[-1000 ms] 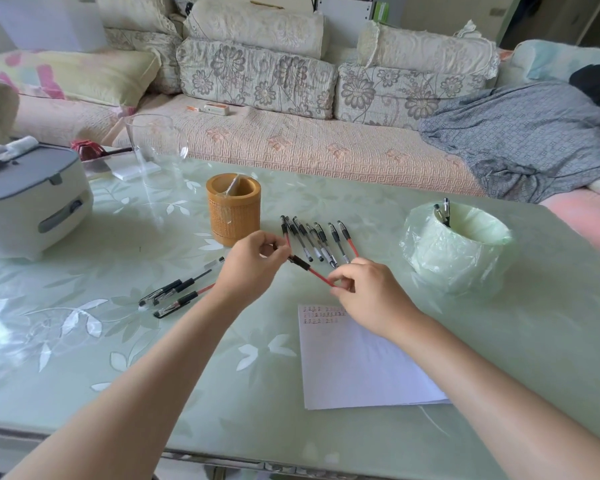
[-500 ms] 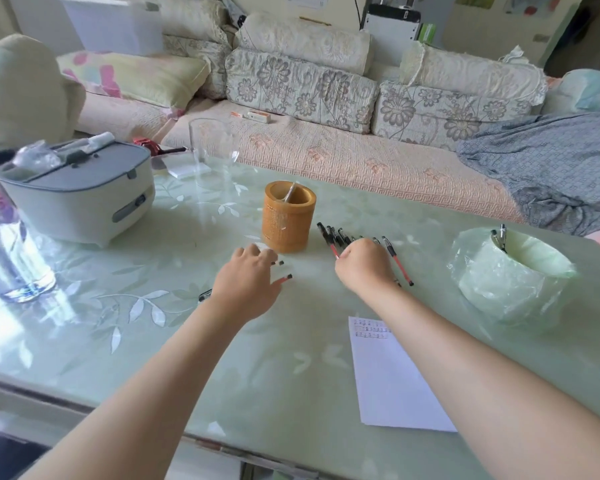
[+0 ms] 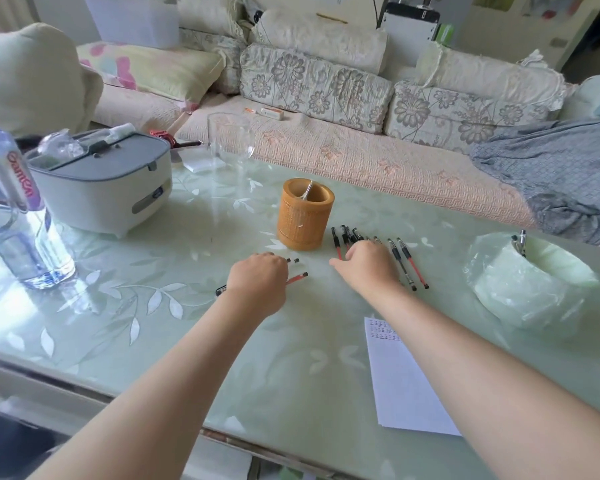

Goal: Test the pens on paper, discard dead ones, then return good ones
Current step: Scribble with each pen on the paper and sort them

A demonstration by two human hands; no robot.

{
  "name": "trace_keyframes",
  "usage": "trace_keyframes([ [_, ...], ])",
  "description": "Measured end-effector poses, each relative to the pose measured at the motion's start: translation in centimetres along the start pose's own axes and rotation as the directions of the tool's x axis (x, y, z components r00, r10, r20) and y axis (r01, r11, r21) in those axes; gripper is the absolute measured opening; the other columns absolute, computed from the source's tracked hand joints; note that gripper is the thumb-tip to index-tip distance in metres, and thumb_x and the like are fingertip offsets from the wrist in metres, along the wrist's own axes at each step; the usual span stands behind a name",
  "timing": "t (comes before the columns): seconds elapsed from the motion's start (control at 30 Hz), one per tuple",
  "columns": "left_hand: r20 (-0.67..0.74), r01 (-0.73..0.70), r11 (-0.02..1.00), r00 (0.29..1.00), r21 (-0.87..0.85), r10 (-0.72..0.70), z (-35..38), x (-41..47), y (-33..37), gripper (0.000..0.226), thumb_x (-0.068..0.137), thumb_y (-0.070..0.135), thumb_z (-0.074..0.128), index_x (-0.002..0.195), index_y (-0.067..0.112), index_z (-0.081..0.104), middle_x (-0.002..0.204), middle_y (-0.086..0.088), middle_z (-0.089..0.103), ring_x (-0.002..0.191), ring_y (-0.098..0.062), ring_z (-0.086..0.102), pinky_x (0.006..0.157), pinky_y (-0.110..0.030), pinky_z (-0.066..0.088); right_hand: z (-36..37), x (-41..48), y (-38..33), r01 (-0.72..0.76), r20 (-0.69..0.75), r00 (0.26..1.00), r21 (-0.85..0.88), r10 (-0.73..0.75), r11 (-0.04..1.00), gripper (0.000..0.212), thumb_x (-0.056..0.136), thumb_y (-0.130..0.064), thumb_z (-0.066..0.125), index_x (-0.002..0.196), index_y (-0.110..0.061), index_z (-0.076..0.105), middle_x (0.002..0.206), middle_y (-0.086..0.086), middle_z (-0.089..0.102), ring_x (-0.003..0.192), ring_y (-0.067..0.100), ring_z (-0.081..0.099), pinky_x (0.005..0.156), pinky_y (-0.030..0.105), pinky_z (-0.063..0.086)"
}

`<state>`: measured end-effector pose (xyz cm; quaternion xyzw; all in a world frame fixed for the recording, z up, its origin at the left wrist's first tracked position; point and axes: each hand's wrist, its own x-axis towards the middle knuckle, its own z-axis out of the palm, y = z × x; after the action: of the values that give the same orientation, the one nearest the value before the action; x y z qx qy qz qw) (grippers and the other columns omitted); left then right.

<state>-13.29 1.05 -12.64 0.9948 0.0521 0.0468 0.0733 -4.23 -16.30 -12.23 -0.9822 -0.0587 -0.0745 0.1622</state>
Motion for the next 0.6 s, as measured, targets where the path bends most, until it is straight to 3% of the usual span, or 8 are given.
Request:
trace_keyframes([
  [0.07,0.010,0.003,1.000,1.000,-0.012,-0.002,0.0,0.0,0.1,0.031,0.088,0.009,0.049,0.114,0.019,0.063,0.114,-0.002,0.060,0.108,-0.025,0.057,0.072,-0.030,0.043,-0.4,-0.9,-0.4,0.099,-0.018,0.995,-0.025,-0.099,0.995,0.018,0.084,-0.037,0.063,0.085,-0.020,0.067,0.088,0.000,0.067,0.088,0.027,0.062,0.068,0.029,0.048],
  [0.13,0.007,-0.019,1.000,1.000,-0.021,0.019,0.0,-0.1,0.2,0.031,0.090,0.010,0.049,0.113,0.022,0.065,0.113,-0.001,0.061,0.106,-0.024,0.057,0.072,-0.030,0.043,-0.7,-1.9,-0.9,0.282,0.001,0.959,-0.011,-0.282,0.959,0.018,0.089,-0.029,0.057,0.102,-0.022,0.067,0.105,0.000,0.064,0.097,0.024,0.061,0.074,0.029,0.044],
  [0.23,-0.032,-0.066,0.996,0.997,-0.064,0.064,-0.5,-0.4,0.7,0.027,0.095,0.019,0.048,0.112,0.031,0.066,0.112,0.003,0.060,0.106,-0.022,0.058,0.071,-0.029,0.042,-0.4,-3.5,-1.5,0.542,0.097,0.835,0.034,-0.542,0.840,0.025,0.089,-0.021,0.058,0.112,-0.023,0.066,0.110,0.000,0.057,0.106,0.022,0.054,0.084,0.035,0.045],
  [0.3,-0.055,-0.085,0.990,0.995,-0.109,0.080,-0.9,-0.7,0.9,0.025,0.097,0.025,0.047,0.114,0.033,0.065,0.112,0.003,0.059,0.106,-0.022,0.058,0.073,-0.031,0.043,0.0,-4.1,-1.5,0.625,0.127,0.775,-0.002,-0.619,0.781,0.026,0.088,-0.019,0.059,0.113,-0.023,0.066,0.107,0.001,0.058,0.107,0.023,0.052,0.091,0.039,0.041],
  [0.5,-0.079,-0.160,0.953,0.986,-0.255,0.144,-1.8,-1.4,2.2,0.017,0.094,0.031,0.052,0.104,0.034,0.066,0.104,0.007,0.063,0.102,-0.018,0.058,0.080,-0.035,0.051,-1.9,-5.0,0.8,0.567,0.111,0.811,0.097,-0.575,0.818,0.020,0.095,-0.024,0.057,0.109,-0.018,0.069,0.100,0.004,0.063,0.097,0.027,0.059,0.085,0.038,0.044],
  [0.6,-0.030,-0.169,0.959,0.986,-0.229,0.167,-2.1,-1.6,3.2,0.015,0.092,0.034,0.054,0.104,0.032,0.063,0.105,0.009,0.064,0.100,-0.017,0.058,0.080,-0.034,0.051,-3.2,-5.7,3.3,0.497,0.147,0.853,0.066,-0.501,0.865,0.023,0.098,-0.026,0.052,0.111,-0.020,0.070,0.105,0.002,0.063,0.101,0.026,0.058,0.087,0.038,0.045],
])
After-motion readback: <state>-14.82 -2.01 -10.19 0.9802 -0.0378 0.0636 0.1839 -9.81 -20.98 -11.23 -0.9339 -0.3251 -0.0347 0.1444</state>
